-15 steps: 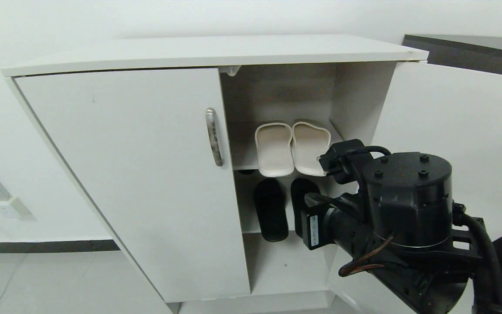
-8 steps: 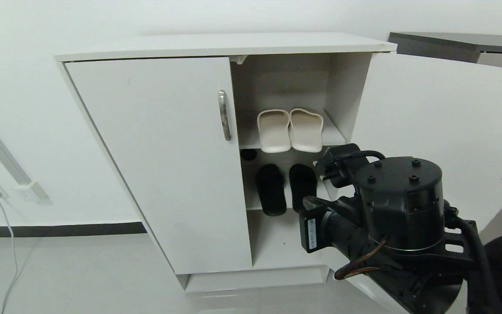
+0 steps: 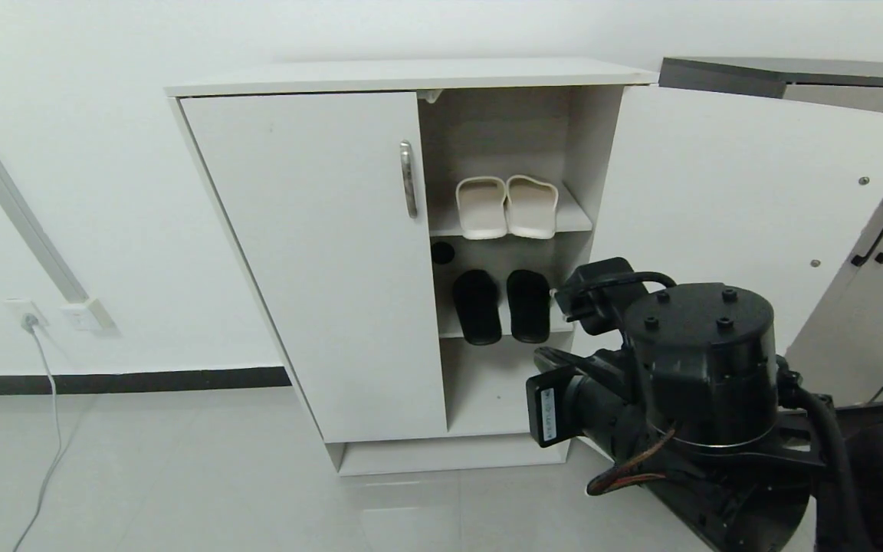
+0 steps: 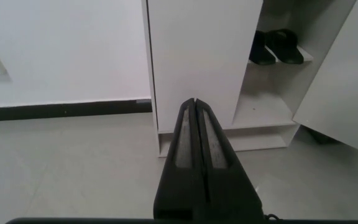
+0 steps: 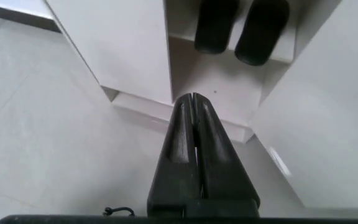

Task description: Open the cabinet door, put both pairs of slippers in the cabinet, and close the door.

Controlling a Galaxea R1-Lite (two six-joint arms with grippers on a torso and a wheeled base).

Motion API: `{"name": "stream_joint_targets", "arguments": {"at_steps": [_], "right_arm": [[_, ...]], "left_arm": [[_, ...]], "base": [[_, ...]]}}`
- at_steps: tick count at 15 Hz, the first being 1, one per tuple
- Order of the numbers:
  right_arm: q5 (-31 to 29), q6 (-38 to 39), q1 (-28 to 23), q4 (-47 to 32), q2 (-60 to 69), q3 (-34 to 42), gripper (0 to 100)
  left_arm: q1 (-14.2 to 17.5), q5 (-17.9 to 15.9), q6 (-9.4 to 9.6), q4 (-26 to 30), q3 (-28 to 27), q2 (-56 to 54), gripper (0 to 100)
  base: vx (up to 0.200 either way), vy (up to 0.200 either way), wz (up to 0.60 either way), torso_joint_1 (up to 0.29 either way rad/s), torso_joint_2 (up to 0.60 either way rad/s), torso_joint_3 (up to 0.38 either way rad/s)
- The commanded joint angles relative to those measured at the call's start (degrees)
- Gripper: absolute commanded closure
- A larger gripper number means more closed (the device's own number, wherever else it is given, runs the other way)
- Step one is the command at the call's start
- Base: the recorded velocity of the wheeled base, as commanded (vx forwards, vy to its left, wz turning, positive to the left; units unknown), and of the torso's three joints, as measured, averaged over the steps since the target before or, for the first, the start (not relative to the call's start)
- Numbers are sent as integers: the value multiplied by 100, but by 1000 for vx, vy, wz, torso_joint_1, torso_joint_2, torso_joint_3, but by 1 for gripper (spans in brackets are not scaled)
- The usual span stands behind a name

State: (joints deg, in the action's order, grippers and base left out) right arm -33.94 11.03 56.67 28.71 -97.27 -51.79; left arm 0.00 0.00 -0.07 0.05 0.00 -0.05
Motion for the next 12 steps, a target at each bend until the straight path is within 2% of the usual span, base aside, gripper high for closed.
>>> {"name": "stream_joint_targets", "arguments": {"at_steps": [1,12], "right_arm": [[10,-5,-51,21,-55,46,100],[19,-13,-60,21,-143,90,100]], "left_arm": [[0,0,-1,4,0,5,100],[0,0,-1,4,0,5,100]], "base": [[0,0,0,0,0,0],[0,0,0,0,0,0]]}}
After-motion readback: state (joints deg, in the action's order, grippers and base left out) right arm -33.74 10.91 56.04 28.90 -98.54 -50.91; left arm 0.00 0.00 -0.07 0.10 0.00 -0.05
